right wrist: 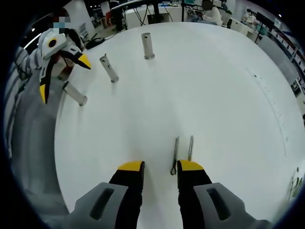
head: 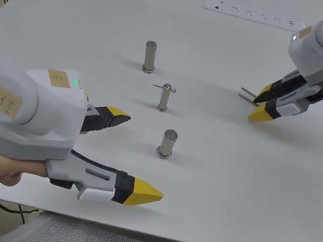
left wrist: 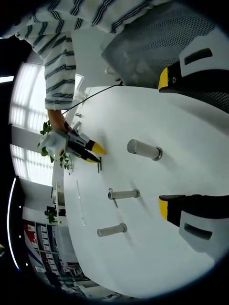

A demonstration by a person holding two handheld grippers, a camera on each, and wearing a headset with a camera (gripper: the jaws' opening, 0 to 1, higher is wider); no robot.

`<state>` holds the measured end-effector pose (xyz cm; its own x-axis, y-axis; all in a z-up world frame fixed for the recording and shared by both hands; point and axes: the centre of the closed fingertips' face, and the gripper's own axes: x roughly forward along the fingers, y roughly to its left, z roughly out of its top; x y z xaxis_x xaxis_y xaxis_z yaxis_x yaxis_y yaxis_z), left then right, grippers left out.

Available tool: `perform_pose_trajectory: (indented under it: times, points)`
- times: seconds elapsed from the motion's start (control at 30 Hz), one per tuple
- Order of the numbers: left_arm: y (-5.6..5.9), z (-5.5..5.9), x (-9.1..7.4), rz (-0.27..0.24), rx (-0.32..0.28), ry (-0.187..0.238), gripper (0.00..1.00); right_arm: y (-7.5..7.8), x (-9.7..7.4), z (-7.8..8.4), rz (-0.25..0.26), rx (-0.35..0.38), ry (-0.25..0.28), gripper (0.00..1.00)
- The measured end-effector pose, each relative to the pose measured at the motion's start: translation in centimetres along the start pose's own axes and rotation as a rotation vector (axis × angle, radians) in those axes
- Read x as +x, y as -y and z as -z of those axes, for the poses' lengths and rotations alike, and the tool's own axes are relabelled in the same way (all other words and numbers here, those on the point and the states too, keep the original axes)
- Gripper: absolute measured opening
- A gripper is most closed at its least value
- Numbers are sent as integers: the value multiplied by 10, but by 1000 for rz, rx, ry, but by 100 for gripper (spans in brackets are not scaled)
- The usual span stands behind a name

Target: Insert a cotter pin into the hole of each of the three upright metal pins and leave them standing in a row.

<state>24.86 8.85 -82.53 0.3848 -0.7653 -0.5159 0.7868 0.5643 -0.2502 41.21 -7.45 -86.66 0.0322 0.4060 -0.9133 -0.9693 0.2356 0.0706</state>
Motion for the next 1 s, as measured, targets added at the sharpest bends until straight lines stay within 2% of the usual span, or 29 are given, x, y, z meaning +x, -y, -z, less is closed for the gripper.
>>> perform_pose_trajectory:
  times: [0.27, 0.37, 0.53, 0.6, 0.7, 0.8, 1.0]
  points:
    - [1, 3, 0, -6, 4, -13, 86, 9, 3, 1, 58, -51, -70, 20]
    - [1, 4, -1, -14, 11, -13, 86, 4, 3, 1, 62, -56, -87, 19]
    - [0, 1, -2, -20, 9, -5, 85, 8, 2, 1, 79, 15, -79, 15]
    - [0, -1, -2, -24, 11, -4, 85, 13, 3, 1, 85, 27, -75, 12]
    - [1, -1, -2, -26, 20, -10, 85, 11, 3, 1, 90, 36, -75, 9]
    - [3, 0, -3, -23, 20, -11, 84, 10, 3, 2, 92, -17, -83, 8]
    - [5, 4, -4, -19, 19, -28, 84, 8, 2, 1, 95, -25, -92, 7]
